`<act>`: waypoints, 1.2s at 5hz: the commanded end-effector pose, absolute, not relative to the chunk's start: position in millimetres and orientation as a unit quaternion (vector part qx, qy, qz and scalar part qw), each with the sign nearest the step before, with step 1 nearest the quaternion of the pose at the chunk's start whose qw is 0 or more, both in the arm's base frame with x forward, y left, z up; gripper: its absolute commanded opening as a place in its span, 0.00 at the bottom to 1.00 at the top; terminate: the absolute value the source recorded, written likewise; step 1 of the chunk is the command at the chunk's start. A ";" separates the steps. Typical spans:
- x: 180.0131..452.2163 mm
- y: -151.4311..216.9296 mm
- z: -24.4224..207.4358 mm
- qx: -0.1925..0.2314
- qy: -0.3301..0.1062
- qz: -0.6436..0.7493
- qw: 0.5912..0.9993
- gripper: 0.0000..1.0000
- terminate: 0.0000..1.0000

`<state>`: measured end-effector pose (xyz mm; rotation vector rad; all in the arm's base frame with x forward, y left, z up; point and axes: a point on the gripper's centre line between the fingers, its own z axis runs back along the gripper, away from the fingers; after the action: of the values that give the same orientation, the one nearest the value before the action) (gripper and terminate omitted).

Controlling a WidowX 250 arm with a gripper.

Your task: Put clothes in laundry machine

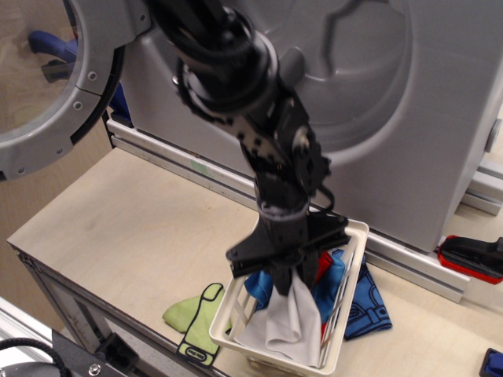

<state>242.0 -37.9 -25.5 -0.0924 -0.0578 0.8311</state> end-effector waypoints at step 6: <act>335.4 74.6 108.0 -0.103 -0.246 0.389 0.882 0.00 0.00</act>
<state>330.0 69.8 87.6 -0.2034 -0.4606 0.8144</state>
